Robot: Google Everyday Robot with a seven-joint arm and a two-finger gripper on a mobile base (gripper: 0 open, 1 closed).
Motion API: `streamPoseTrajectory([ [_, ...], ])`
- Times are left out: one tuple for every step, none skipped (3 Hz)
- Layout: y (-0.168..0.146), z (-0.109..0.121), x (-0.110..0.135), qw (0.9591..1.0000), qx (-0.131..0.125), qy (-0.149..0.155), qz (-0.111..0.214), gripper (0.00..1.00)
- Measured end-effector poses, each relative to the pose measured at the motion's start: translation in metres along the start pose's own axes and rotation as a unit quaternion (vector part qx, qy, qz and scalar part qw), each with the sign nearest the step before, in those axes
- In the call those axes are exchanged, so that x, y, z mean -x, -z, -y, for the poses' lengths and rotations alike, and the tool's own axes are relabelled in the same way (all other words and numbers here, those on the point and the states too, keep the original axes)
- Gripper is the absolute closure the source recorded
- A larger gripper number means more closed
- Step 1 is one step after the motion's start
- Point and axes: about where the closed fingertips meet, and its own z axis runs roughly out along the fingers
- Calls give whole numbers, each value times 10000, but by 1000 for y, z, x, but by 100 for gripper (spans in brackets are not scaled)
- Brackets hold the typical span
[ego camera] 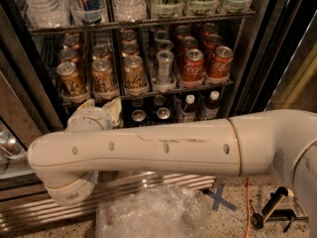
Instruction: Pick orange can from middle shelf of fridge
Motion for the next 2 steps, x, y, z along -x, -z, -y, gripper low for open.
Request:
streamPoseTrajectory([
  [0,0,0,10000,1,0,-1,0],
  [0,0,0,10000,1,0,-1,0],
])
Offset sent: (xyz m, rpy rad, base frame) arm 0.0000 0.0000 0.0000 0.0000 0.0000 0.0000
